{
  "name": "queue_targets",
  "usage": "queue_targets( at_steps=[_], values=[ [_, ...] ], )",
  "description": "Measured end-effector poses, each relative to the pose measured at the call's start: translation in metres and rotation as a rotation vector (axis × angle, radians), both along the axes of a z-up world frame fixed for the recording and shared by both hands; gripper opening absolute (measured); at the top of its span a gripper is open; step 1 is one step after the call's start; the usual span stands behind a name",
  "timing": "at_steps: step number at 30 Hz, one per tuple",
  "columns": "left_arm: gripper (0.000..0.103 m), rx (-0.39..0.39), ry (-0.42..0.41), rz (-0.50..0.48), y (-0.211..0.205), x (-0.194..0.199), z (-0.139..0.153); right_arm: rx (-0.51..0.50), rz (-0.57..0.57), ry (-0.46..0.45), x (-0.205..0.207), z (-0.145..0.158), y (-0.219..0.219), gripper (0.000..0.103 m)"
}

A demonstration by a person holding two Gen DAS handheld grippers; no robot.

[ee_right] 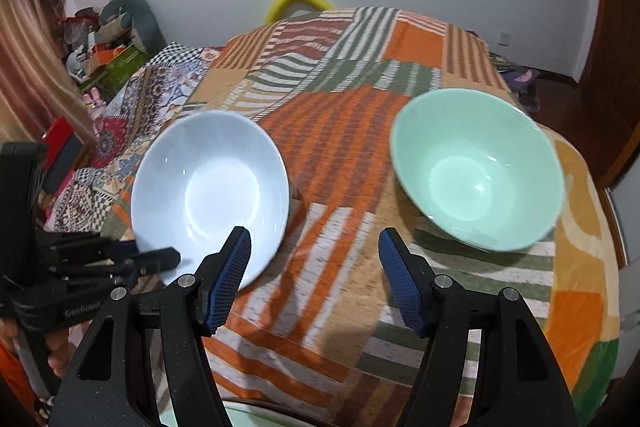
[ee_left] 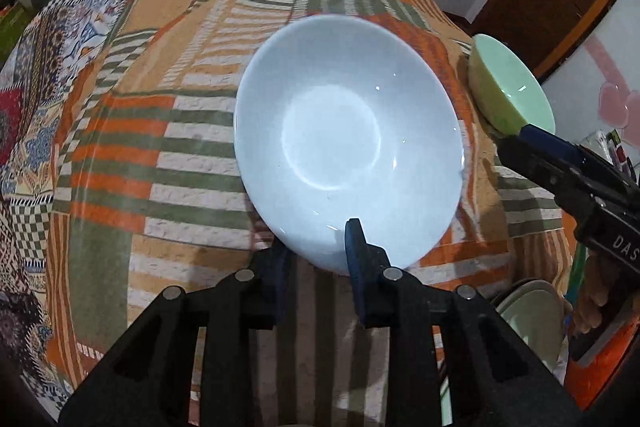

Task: Organize plates and bowls
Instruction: 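Close the left gripper on the white spotted bowl's rim, then lift the white spotted bowl with the left gripper and carry it toward the pink bowl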

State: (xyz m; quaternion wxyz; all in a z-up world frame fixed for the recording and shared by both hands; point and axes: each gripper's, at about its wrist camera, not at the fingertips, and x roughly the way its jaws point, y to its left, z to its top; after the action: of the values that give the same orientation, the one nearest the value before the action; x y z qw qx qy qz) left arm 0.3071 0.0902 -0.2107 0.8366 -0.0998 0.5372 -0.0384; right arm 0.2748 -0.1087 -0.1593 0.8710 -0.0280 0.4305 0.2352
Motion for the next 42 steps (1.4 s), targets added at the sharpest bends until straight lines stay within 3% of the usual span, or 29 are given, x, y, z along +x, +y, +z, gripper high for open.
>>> queue_targets(
  at_steps=[5,9,12,15,20,24,27,33,42],
  values=[
    [0.027,-0.005,-0.003,0.046,0.017,0.008,-0.007,-0.040,0.053,0.018,0.010,-0.008,0.026,0.063],
    [0.027,0.101,-0.038,0.041,0.016,0.014,-0.006,-0.087,0.083,0.027,0.019,-0.015,0.044,0.061],
    [0.035,0.133,-0.051,0.030,0.016,0.018,-0.007,-0.095,0.098,0.056,0.025,-0.023,0.050,0.052],
    [0.039,0.112,-0.057,0.042,0.020,0.022,-0.007,-0.108,0.096,0.081,0.029,-0.031,0.054,0.043],
    [0.039,0.083,-0.073,0.088,0.031,0.032,-0.007,-0.086,0.113,0.118,0.032,-0.037,0.058,0.032],
    [0.039,0.111,-0.091,0.077,0.025,0.033,-0.002,-0.097,0.143,0.109,0.028,-0.034,0.065,0.016],
    [0.038,0.127,-0.093,0.071,0.021,0.029,-0.001,-0.137,0.136,0.088,0.023,-0.033,0.069,0.016],
    [0.034,0.098,-0.091,0.075,0.018,0.014,0.005,-0.115,0.123,0.094,0.013,-0.026,0.060,0.016],
    [0.034,0.108,-0.172,0.070,0.001,-0.026,0.044,-0.076,0.097,0.001,-0.021,0.010,0.046,0.016]
  ],
)
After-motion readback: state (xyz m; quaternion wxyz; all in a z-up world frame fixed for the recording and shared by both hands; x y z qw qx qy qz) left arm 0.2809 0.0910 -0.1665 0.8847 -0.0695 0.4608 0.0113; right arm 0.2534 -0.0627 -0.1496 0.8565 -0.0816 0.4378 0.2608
